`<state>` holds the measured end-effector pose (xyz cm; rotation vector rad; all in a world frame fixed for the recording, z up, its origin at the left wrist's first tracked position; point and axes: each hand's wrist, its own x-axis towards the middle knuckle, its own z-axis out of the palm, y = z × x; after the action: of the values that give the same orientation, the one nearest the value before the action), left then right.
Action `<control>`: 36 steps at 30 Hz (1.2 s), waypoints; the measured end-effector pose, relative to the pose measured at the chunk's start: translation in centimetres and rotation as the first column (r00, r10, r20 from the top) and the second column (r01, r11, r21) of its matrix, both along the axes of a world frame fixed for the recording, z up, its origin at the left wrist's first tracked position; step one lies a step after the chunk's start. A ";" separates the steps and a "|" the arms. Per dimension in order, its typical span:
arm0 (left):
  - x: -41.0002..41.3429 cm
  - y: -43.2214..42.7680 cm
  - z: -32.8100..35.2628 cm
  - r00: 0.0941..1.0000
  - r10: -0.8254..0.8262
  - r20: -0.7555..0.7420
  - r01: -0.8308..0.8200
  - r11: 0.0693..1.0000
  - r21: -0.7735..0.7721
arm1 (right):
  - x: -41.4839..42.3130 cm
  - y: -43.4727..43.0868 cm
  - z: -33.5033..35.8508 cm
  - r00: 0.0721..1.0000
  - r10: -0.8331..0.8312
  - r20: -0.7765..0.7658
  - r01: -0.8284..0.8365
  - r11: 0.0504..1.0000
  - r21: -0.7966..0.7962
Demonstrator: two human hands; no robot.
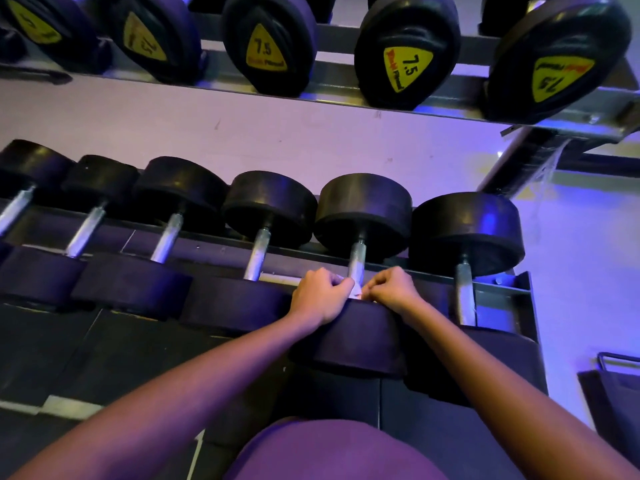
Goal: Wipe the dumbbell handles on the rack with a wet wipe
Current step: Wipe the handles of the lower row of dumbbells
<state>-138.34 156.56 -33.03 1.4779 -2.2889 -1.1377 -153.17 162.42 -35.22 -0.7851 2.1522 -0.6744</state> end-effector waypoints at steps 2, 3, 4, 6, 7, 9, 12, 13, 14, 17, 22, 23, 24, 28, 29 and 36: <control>0.0 0.0 0.0 1.000 -0.002 -0.013 0.002 1.000 -0.009 | -0.3 0.2 0.3 0.996 0.023 0.083 -0.026 0.999 0.024; 0.0 0.0 0.0 1.000 -0.003 -0.015 0.003 1.000 -0.009 | -0.5 -0.1 0.4 0.991 -0.005 0.134 0.003 1.000 0.012; 0.0 0.0 0.0 1.000 -0.006 -0.014 0.006 1.000 -0.008 | -0.9 -0.6 0.5 0.983 -0.068 0.171 0.072 0.997 -0.019; 0.0 -0.1 -0.1 1.000 -0.007 -0.012 0.007 1.000 -0.005 | -1.8 -1.9 0.4 0.950 -0.267 0.164 0.289 0.949 -0.128; 0.0 -0.1 -0.1 1.000 -0.006 -0.015 0.006 1.000 -0.005 | -2.3 -2.6 0.3 0.923 -0.354 0.150 0.377 0.909 -0.177; 0.0 -0.1 0.0 1.000 -0.005 -0.026 0.005 1.000 -0.002 | -2.7 -3.9 0.2 0.888 -0.425 0.176 0.456 0.863 -0.217; 0.0 -0.1 0.1 1.000 -0.015 -0.018 0.015 1.000 -0.002 | -2.4 -4.8 -0.1 0.905 -0.377 0.195 0.413 0.891 -0.190; 0.1 -0.1 0.1 1.000 -0.018 -0.014 0.018 1.000 -0.005 | -2.3 -4.6 -0.1 0.918 -0.349 0.187 0.380 0.908 -0.174; 0.1 -0.1 0.1 1.000 -0.020 -0.010 0.020 1.000 -0.011 | -2.4 -4.3 -0.1 0.935 -0.308 0.178 0.335 0.930 -0.152; 0.1 -0.1 0.0 1.000 -0.022 0.002 0.022 0.999 -0.029 | -2.0 -2.3 -0.4 0.981 -0.113 0.155 0.122 0.991 -0.051; 0.0 -0.2 0.0 1.000 -0.026 0.002 0.026 0.999 -0.029 | -0.8 0.4 -0.1 0.976 0.079 0.203 -0.081 0.997 0.002; 0.1 -0.1 0.1 1.000 -0.024 0.000 0.024 0.999 -0.029 | -0.9 0.3 0.1 0.973 0.044 0.228 -0.045 0.999 -0.003; 0.1 -0.1 0.2 1.000 -0.022 -0.001 0.022 0.999 -0.024 | -1.0 -0.1 0.0 0.968 -0.030 0.248 0.032 0.999 -0.007; 0.2 0.0 0.4 1.000 -0.025 -0.003 0.024 0.999 -0.022 | -2.1 -3.1 -0.8 0.838 -0.421 0.349 0.480 0.871 -0.102; 0.2 0.0 0.5 1.000 -0.025 -0.002 0.025 0.999 -0.021 | -2.3 -3.9 -0.9 0.809 -0.468 0.356 0.537 0.835 -0.123; 0.2 0.1 0.5 1.000 -0.021 -0.019 0.021 1.000 -0.010 | -1.0 -4.2 -0.3 0.885 -0.423 0.196 0.455 0.875 -0.165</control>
<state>-138.11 156.61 -32.52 1.4372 -2.2991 -1.1400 -154.13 158.20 -35.57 -0.3204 2.1542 -1.1711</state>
